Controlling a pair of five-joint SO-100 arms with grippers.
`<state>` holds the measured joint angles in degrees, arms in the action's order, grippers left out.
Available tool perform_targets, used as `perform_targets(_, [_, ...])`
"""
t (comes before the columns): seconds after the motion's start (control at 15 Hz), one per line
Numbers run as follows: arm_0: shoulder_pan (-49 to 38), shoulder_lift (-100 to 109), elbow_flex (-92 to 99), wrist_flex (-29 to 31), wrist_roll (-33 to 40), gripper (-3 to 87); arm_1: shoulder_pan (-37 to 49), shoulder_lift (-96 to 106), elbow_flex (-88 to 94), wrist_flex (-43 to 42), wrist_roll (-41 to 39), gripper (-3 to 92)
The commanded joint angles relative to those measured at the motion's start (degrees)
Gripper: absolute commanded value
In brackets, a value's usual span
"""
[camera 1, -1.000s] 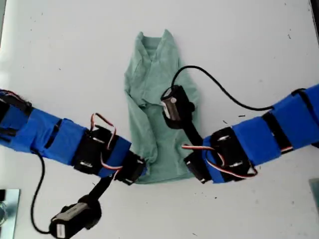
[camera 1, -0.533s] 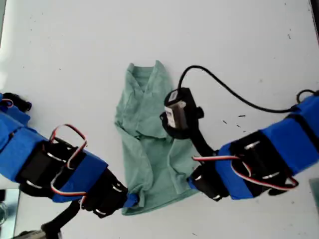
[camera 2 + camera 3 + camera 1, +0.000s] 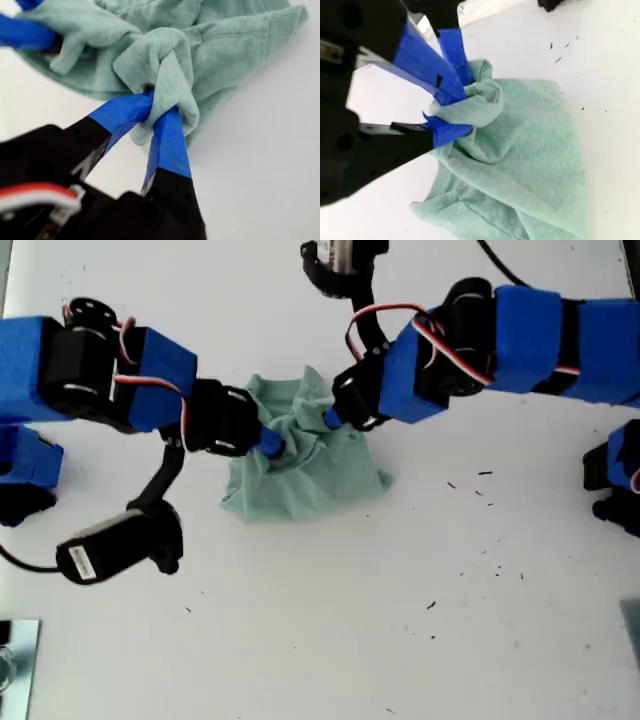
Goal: Fold t shirt
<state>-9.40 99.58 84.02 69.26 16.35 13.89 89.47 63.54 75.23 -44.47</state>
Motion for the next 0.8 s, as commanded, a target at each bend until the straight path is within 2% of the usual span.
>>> perform_targets(0.0, [-3.2,9.0,5.1,-3.6,2.2,20.2,1.8,1.0,-3.3,-2.5,-3.7,15.0])
perform_targets(0.13, [-7.7,15.7,11.7,-5.3,4.6,29.2,5.4,2.4,-2.2,-2.5,-6.1,40.0])
perform_targets(0.4, [-16.7,38.0,34.4,-9.7,3.9,28.9,17.5,17.6,15.1,-4.4,-3.7,41.4])
perform_targets(0.6, [-17.0,52.1,47.5,-10.2,1.3,27.7,25.1,41.2,40.6,-7.9,0.0,34.0])
perform_targets(0.73, [-13.8,63.1,59.4,-12.7,-2.0,24.4,26.1,58.5,58.3,-7.8,2.8,31.3])
